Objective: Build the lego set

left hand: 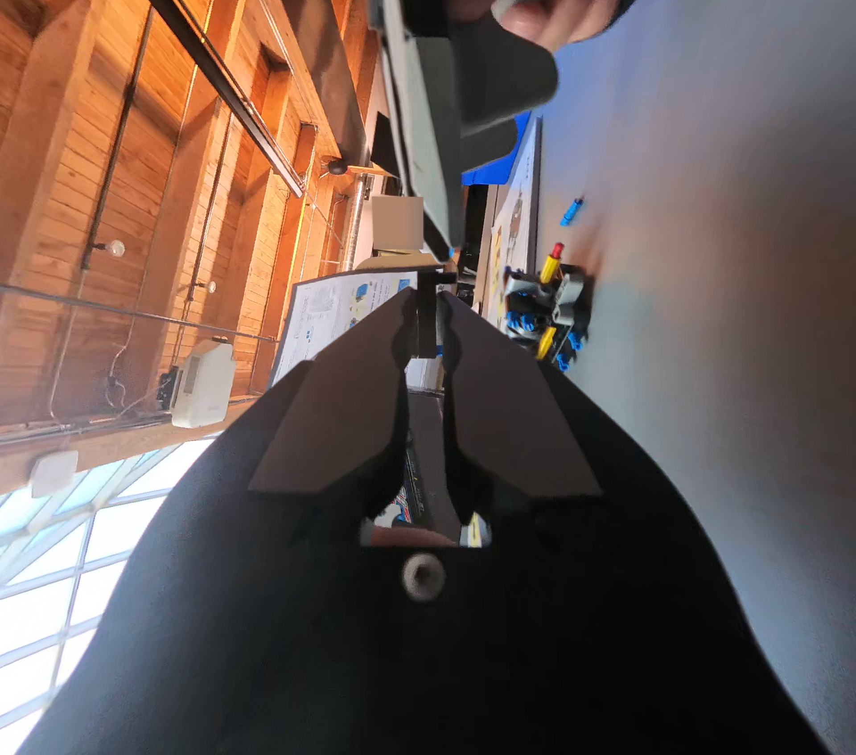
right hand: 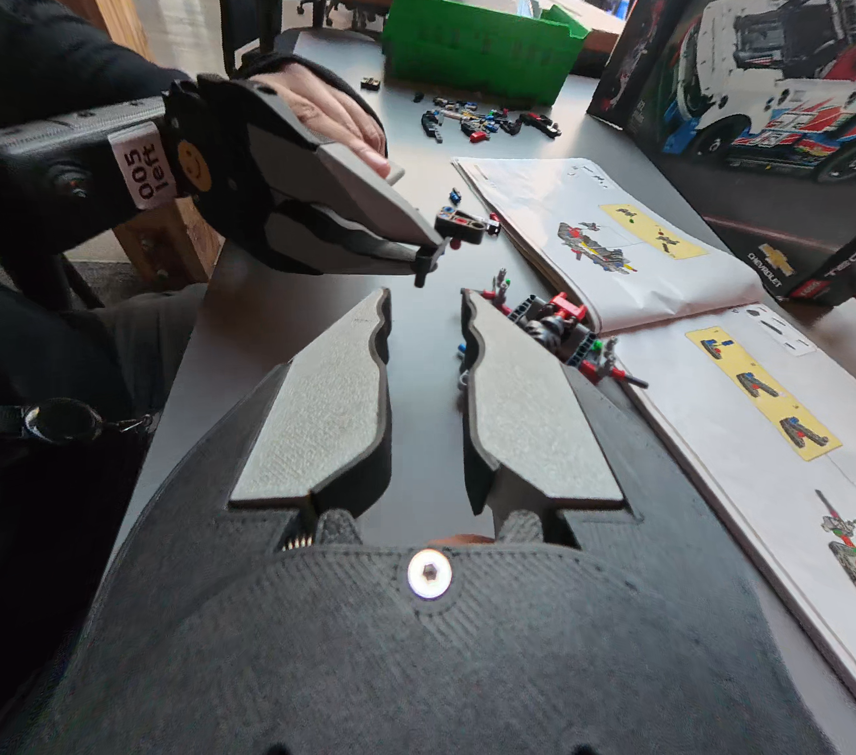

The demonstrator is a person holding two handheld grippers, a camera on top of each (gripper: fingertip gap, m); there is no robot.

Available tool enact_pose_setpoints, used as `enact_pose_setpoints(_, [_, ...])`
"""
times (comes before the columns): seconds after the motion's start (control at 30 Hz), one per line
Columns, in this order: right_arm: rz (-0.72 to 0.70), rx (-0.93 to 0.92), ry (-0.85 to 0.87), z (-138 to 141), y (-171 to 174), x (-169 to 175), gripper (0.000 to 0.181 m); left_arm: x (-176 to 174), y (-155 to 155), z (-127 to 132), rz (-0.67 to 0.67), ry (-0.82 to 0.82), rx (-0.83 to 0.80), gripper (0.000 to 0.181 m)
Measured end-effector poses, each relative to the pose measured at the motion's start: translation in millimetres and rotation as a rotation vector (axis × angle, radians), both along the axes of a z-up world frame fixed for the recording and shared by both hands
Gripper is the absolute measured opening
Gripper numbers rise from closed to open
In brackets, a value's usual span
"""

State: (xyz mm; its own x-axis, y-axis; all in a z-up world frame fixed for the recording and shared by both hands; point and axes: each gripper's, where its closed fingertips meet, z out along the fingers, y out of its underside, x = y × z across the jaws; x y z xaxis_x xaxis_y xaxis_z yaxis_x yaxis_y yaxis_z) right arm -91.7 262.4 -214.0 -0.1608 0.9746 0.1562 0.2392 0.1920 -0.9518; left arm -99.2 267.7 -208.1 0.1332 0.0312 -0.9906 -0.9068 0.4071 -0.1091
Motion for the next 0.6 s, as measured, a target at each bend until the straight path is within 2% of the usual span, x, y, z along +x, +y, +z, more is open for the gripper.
enact_pose_setpoints(0.07, [0.006,0.026,-0.017,-3.7,-4.9,-3.0,0.027,4.6,0.7,-1.4,-0.006,-0.012,-0.016,0.004])
enact_pose_setpoints(0.17, [-0.005,0.031,-0.034,-6.8,-6.0,-6.1,0.011,8.9,0.9,-9.1,-0.014,-0.037,-0.059,0.005])
enact_pose_setpoints(0.27, [-0.024,0.036,-0.035,-7.0,-1.9,-5.4,0.006,7.7,3.4,-4.8,-0.016,-0.104,-0.081,0.005])
enact_pose_setpoints(0.6, [-0.038,0.046,-0.042,-8.9,0.8,-5.3,0.002,7.7,6.2,-4.6,-0.012,-0.151,-0.098,0.005])
